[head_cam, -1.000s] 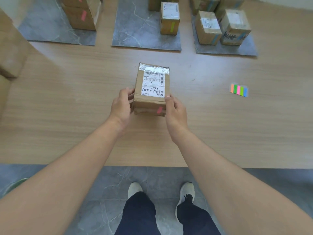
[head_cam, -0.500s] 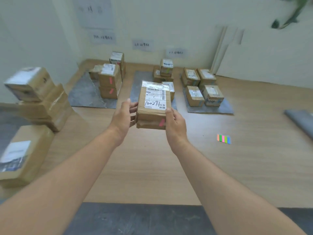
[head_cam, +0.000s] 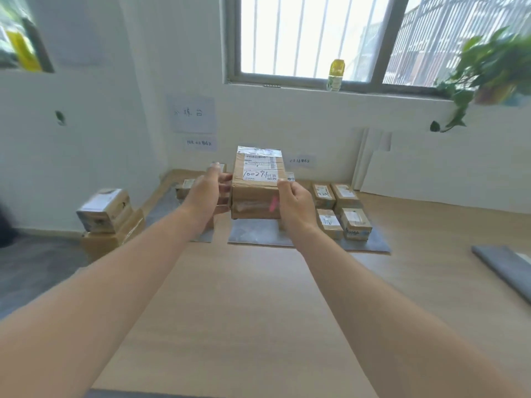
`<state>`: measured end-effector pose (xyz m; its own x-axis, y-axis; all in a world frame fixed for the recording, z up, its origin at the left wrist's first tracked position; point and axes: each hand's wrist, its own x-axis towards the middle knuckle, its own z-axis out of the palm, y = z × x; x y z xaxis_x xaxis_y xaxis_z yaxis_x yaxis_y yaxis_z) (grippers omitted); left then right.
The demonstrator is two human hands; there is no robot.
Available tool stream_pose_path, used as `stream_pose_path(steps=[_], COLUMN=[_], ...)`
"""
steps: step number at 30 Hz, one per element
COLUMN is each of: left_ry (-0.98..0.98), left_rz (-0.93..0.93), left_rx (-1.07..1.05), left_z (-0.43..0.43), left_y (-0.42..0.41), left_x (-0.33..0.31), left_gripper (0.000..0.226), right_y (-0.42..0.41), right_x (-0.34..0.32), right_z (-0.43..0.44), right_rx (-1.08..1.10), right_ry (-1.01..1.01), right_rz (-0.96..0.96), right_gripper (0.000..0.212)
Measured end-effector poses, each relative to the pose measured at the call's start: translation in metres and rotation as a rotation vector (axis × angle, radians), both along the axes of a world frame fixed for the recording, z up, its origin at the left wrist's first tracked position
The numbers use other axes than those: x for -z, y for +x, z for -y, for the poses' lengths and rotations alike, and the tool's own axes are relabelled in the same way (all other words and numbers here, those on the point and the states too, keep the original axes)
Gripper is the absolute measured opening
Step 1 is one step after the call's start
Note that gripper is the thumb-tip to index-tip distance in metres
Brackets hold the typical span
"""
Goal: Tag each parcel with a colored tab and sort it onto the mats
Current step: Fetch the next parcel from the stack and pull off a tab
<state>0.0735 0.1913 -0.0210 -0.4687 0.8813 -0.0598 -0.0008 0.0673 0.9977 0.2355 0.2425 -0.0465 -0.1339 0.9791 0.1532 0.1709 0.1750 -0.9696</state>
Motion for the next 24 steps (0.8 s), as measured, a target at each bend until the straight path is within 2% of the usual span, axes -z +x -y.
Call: stream_pose_path(steps=[8, 13, 18, 24], left_ry=[0.056, 0.083, 0.063, 0.066], left_rz=[-0.029, -0.024, 0.004, -0.008], left_rx=[-0.048, -0.113, -0.168, -0.223], left_z=[-0.017, -0.030, -0.043, -0.073], left_y=[-0.008, -0.024, -0.064, -0.147], left_x=[-0.047, -0.057, -0.051, -0.032], left_gripper=[0.049, 0.045, 0.048, 0.048], right_y=[-0.005, -0.025, -0.068, -0.149], right_x=[-0.051, -0.063, -0.053, -0.034], right_z=[-0.031, -0.056, -0.079, -0.110], right_rx=[-0.099, -0.170, -0.211, -0.241], right_ry=[0.009, 0.010, -0.002, -0.059], right_rz=[-0.031, -0.009, -0.018, -0.084], right_gripper=[0.033, 0.041, 0.043, 0.035])
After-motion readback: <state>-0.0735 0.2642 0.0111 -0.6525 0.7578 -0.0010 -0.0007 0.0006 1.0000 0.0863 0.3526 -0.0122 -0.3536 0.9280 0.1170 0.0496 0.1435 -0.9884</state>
